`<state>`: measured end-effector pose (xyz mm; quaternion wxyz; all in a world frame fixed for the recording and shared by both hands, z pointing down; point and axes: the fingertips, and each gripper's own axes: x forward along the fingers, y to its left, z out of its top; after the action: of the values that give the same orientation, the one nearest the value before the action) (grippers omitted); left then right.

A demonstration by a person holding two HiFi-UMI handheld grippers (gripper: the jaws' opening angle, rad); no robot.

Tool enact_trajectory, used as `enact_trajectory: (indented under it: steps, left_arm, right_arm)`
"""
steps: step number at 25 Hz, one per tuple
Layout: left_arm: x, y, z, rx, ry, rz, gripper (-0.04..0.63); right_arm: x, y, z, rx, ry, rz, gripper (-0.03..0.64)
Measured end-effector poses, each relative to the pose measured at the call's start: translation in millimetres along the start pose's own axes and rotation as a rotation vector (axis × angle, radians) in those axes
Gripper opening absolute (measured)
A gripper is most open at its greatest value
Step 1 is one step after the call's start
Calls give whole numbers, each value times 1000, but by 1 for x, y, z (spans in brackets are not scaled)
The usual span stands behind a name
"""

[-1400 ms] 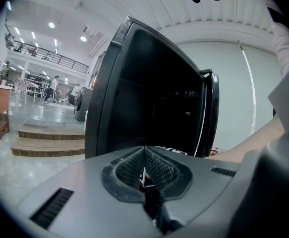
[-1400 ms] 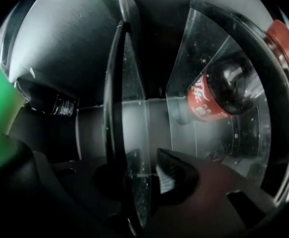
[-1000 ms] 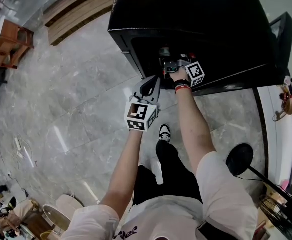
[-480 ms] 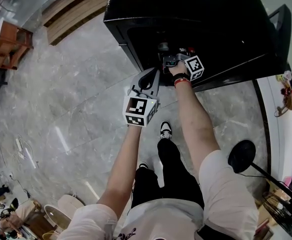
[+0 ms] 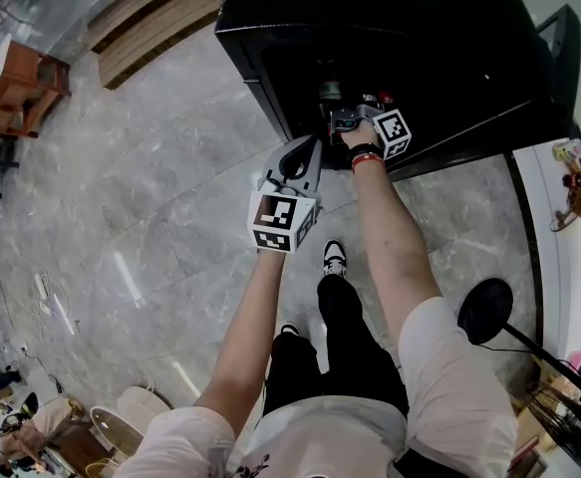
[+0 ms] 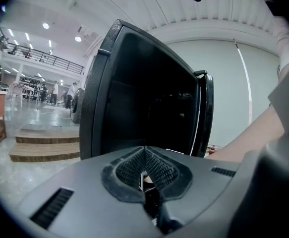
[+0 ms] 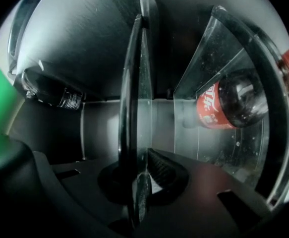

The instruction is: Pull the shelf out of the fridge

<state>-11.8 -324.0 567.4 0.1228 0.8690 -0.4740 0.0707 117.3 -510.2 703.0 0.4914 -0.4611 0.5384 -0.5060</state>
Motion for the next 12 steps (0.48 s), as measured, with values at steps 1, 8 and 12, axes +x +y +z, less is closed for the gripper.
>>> enact_trajectory:
  steps: [1, 8, 12]
  left_arm:
    - [-1, 0, 0, 1, 0, 0, 18]
    - [-6, 0, 5, 23, 6, -8, 20]
    - [-10, 3, 5, 24, 9, -2, 20]
  right_arm:
    - [-1, 0, 0, 2, -1, 2, 31]
    - [-6, 2, 0, 3, 6, 5, 31]
    - [-10, 1, -1, 7, 7, 6, 31]
